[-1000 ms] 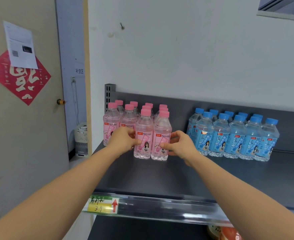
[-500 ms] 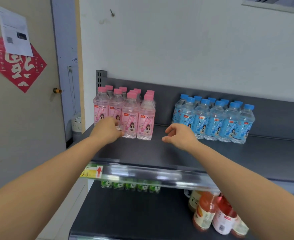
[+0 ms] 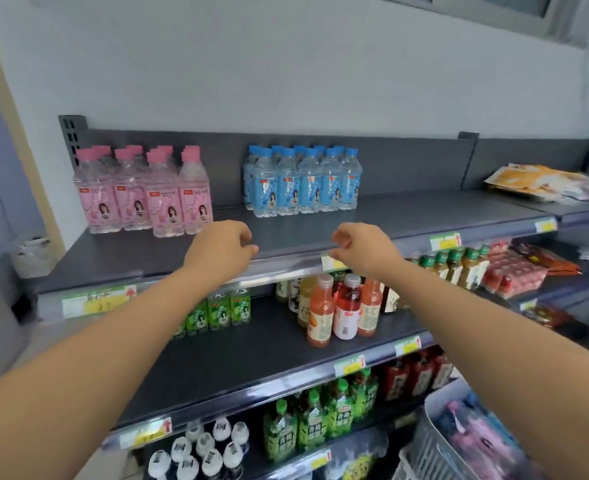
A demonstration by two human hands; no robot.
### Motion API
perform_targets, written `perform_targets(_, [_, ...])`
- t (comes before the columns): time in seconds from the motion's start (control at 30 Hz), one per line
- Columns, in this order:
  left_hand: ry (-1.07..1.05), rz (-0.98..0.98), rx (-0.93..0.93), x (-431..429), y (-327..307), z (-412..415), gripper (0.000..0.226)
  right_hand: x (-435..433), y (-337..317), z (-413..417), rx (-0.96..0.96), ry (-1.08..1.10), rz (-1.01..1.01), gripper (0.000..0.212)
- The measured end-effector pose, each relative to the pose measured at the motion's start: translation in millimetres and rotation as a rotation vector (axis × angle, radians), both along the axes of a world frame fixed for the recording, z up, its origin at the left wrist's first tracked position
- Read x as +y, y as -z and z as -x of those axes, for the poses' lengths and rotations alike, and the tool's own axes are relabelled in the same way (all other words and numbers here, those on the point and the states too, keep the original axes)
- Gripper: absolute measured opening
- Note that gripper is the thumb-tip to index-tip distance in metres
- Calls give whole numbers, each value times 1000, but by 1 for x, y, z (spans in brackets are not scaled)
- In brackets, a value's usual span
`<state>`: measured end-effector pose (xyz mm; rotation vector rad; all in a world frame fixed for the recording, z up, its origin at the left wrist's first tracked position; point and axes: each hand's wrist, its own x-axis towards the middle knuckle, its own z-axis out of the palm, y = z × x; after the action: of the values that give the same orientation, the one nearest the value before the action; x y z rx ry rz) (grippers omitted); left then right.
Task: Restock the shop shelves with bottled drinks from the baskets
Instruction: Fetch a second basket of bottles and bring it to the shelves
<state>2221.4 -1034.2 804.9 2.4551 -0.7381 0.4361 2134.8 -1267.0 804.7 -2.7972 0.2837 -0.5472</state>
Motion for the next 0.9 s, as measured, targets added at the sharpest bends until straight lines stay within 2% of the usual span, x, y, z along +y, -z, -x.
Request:
perform_targets(0.23, [217,-106,26,-77,30,60,23,-50,30,102,147,217,-2,28])
perform_targets(0.4, [371,-237,33,-130,65,102,14,-89,65,171,268,340,-80,28])
perform_targets(0.57, [537,-370,13,-188,109,143,18,-125,101,233,336,468,-96,29])
perform_targets(0.9, [670,-466,167,-307,201,232,18,-215,178,332,479,592,-254,27])
